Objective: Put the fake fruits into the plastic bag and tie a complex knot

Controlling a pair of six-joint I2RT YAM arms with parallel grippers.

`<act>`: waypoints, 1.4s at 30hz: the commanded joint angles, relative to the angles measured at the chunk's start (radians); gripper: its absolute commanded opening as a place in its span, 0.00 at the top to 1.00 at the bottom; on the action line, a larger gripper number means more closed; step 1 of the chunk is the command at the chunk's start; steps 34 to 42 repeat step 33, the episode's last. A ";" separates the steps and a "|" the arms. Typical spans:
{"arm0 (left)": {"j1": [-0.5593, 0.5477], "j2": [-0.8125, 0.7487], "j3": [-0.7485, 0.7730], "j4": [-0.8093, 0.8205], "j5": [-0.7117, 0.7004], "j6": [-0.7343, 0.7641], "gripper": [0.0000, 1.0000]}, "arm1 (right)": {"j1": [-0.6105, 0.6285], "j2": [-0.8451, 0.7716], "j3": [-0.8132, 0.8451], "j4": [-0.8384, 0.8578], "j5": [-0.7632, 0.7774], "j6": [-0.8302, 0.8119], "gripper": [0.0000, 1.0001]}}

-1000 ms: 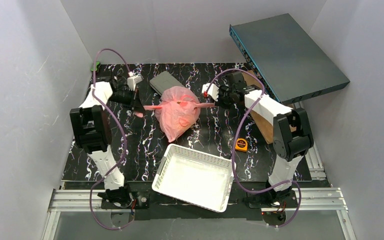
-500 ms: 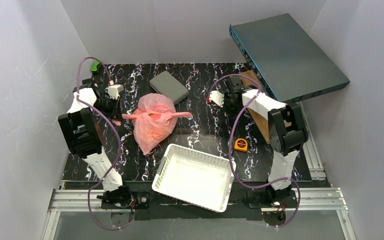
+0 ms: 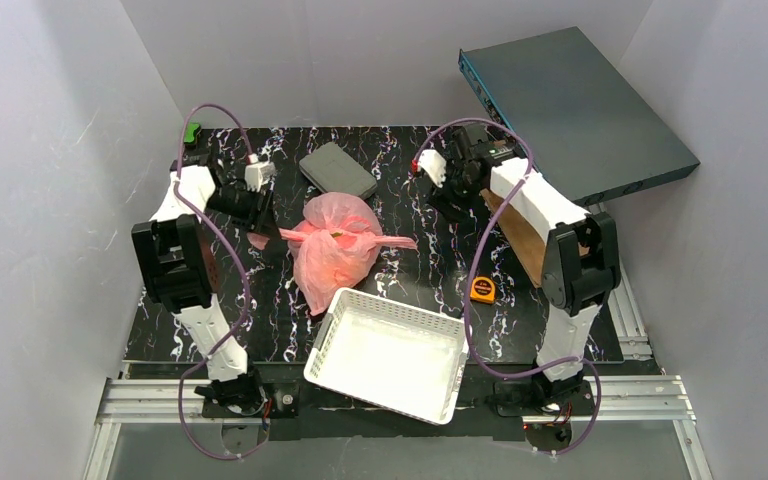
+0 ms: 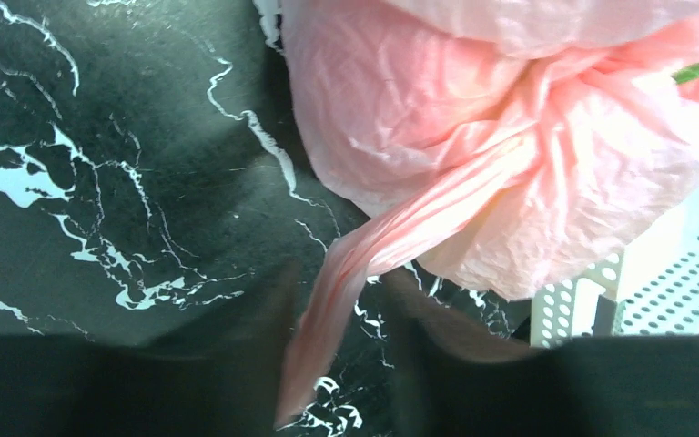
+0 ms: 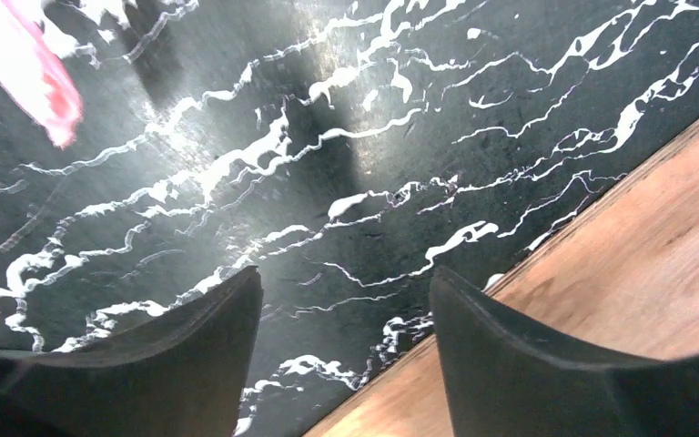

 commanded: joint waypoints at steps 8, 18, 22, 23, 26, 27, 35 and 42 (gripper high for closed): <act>0.024 -0.153 0.241 -0.169 0.153 -0.093 0.02 | -0.001 -0.176 0.222 -0.067 -0.246 0.294 0.02; 0.065 -0.099 0.577 -0.158 0.059 -0.442 0.02 | -0.020 -0.352 0.251 0.117 -0.221 0.611 0.02; 0.107 -0.105 0.611 -0.154 0.024 -0.549 0.02 | -0.063 -0.437 0.154 0.148 -0.200 0.678 0.02; 0.109 -0.114 0.598 -0.153 0.002 -0.560 0.02 | -0.074 -0.468 0.112 0.161 -0.195 0.691 0.02; 0.113 -0.156 0.535 -0.147 -0.058 -0.569 0.02 | -0.099 -0.568 -0.013 0.175 -0.186 0.705 0.02; 0.112 -0.167 0.515 -0.146 -0.072 -0.577 0.02 | -0.102 -0.602 -0.049 0.175 -0.181 0.704 0.02; 0.112 -0.260 0.361 -0.127 -0.132 -0.616 0.02 | -0.107 -0.791 -0.220 0.160 -0.179 0.700 0.02; 0.112 -0.260 0.361 -0.127 -0.132 -0.616 0.02 | -0.107 -0.791 -0.220 0.160 -0.179 0.700 0.02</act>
